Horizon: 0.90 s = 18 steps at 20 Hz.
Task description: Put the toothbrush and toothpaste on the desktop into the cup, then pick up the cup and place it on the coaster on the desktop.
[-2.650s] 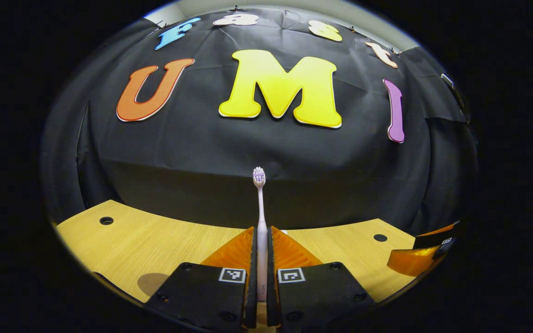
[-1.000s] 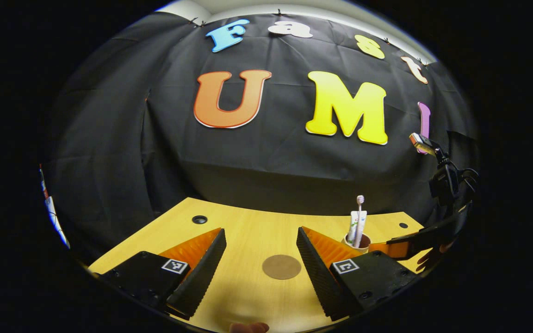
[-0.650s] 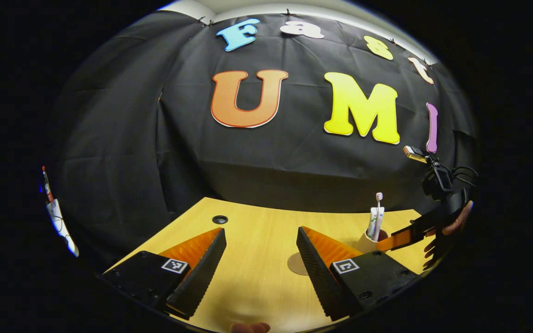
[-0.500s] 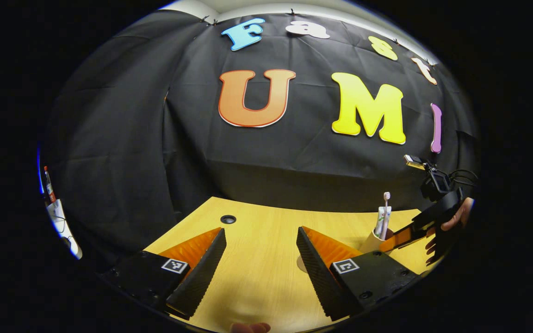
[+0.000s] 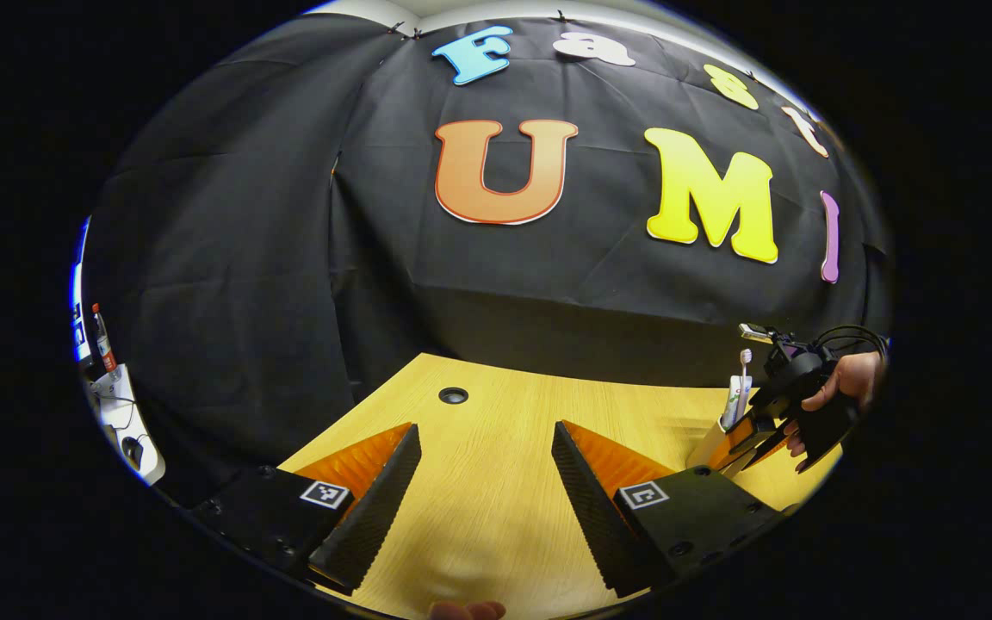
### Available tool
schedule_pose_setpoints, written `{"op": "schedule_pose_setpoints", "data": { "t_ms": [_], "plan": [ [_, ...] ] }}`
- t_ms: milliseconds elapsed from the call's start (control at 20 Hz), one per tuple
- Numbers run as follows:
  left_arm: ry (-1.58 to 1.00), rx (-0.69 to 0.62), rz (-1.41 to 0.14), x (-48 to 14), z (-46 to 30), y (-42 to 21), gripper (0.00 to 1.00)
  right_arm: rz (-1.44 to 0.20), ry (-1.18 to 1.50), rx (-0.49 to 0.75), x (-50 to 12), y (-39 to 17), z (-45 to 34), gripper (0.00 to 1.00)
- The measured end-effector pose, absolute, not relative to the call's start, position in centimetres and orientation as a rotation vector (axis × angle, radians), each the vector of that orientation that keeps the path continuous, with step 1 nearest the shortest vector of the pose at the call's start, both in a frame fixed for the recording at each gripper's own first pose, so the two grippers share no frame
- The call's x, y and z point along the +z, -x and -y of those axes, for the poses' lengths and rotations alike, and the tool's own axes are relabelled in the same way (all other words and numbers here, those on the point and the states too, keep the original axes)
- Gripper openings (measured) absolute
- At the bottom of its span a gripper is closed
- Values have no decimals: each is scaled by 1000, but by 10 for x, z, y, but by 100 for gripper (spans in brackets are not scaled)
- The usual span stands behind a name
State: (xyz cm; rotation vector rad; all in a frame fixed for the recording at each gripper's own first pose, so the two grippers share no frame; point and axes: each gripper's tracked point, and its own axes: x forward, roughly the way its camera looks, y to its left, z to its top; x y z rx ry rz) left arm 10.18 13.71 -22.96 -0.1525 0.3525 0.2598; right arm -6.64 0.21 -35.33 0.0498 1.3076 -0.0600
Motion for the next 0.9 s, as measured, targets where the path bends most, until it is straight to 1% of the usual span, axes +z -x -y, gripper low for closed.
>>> {"op": "schedule_pose_setpoints", "data": {
  "t_ms": [350, 400, 450, 500, 550, 600, 650, 900],
  "plan": [
    [172, 291, -374, -236, -140, -99, 98, -1407, -50, -33, -365, 63, -3, 78],
    [175, 292, -376, -238, -139, -99, 98, -1421, -58, -32, -367, 65, -4, 72],
    [174, 294, -377, -237, -140, -98, 98, -1435, -69, -29, -370, 67, -7, 71],
    [173, 294, -378, -237, -140, -97, 98, -1447, -69, -27, -372, 68, -8, 67],
    [174, 293, -379, -238, -139, -98, 98, -1454, -80, -24, -373, 69, -9, 66],
    [177, 291, -382, -239, -139, -96, 98, -1453, -93, -26, -374, 67, -10, 59],
    [180, 291, -387, -240, -138, -95, 98, -1452, -97, -29, -373, 66, -10, 49],
    [201, 299, -410, -247, -139, -89, 98, -1464, -80, -43, -376, 66, -7, 47]
  ]
}}
